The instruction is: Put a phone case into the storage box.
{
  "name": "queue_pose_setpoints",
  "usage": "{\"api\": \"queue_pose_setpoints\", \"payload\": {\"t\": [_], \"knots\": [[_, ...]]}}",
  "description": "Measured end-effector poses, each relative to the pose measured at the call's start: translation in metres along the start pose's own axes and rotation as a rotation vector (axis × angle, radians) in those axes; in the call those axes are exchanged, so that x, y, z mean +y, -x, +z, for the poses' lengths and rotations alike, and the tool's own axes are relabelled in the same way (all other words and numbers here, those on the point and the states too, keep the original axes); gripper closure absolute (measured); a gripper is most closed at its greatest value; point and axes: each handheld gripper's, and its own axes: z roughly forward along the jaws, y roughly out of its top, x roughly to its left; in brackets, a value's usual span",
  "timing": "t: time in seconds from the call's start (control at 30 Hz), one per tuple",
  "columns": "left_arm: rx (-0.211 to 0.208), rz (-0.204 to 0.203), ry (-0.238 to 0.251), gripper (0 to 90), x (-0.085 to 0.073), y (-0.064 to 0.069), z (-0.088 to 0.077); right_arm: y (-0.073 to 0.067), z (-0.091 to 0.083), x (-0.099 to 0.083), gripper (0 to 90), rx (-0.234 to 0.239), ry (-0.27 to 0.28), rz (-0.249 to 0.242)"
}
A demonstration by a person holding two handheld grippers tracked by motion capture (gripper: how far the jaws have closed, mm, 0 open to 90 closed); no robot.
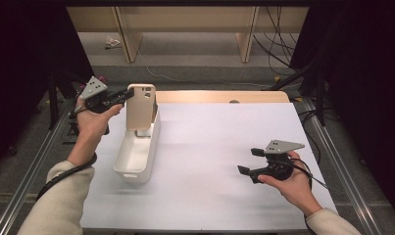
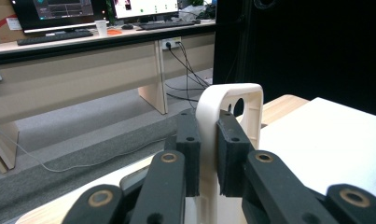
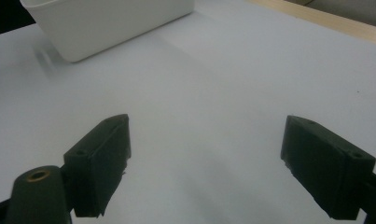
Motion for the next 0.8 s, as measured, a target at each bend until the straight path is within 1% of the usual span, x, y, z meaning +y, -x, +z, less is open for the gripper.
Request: {"api": "queue_pose_setpoints", "payload": {"t": [0.17, 0.47, 0.8], "knots": [[0.004, 0.006, -0.012, 80.9, -0.004, -0.002, 0.002, -0.001, -0.002, -0.002, 16.9, 0.0, 0.0, -0.001], [0.002, -0.006, -0.027, 80.9, -0.012, -0.005, 0.008, 0.0, -0.004, -0.003, 16.9, 0.0, 0.001, 0.001], [-0.013, -0.011, -0.065, 80.8, -0.029, -0.007, 0.018, 0.0, -0.004, -0.003, 16.9, -0.001, 0.0, 0.001]]}}
